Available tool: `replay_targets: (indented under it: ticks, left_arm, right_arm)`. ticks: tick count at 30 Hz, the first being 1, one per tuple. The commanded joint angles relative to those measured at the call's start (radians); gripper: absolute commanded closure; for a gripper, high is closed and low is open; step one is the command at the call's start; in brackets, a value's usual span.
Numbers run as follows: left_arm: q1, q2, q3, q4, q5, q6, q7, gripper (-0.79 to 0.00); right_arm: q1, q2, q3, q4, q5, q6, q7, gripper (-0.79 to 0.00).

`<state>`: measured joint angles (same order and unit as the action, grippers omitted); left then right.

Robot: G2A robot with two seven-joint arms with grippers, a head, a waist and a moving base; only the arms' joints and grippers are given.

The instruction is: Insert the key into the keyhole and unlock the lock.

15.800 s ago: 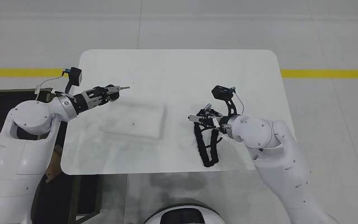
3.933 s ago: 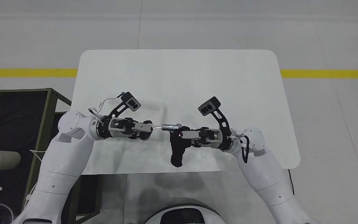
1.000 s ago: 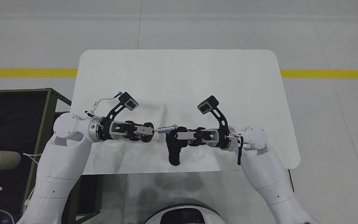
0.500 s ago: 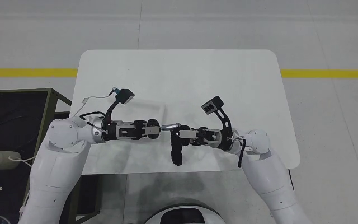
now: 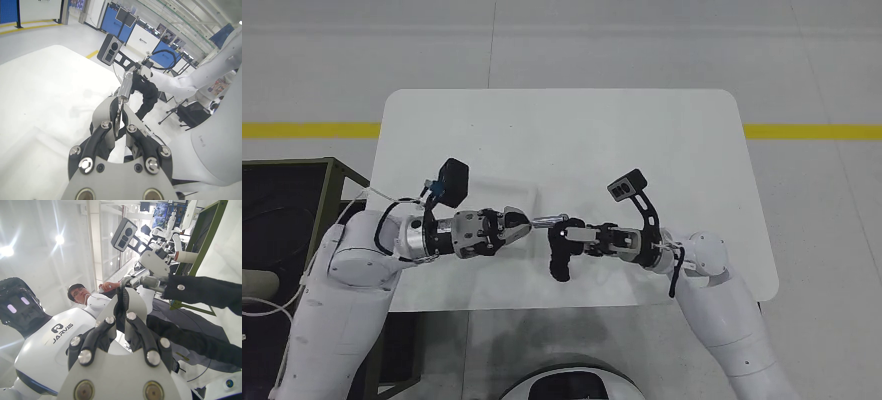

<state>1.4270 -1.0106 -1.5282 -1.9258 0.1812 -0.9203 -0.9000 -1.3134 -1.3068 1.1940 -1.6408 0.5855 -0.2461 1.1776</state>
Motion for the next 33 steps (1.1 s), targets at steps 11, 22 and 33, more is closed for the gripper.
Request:
replay_targets:
  ticks: [11,22,33]
  left_arm:
    - [0.017,-0.046,0.007,-0.025,0.661,-0.053,0.523,0.0]
    - [0.03,-0.05,0.046,0.101,0.052,0.288,0.391,-0.785]
    - [0.059,-0.023,0.009,0.106,-0.4,0.389,0.008,-0.785]
  right_arm:
    - [0.007,0.018,0.054,-0.011,-0.071,-0.011,-0.037,0.0]
    - [-0.023,0.064,0.15,-0.063,-0.755,-0.033,-0.176,0.0]
    - [-0.015,0.083,0.06,-0.124,-1.29,-0.023,-0.259,-0.785]
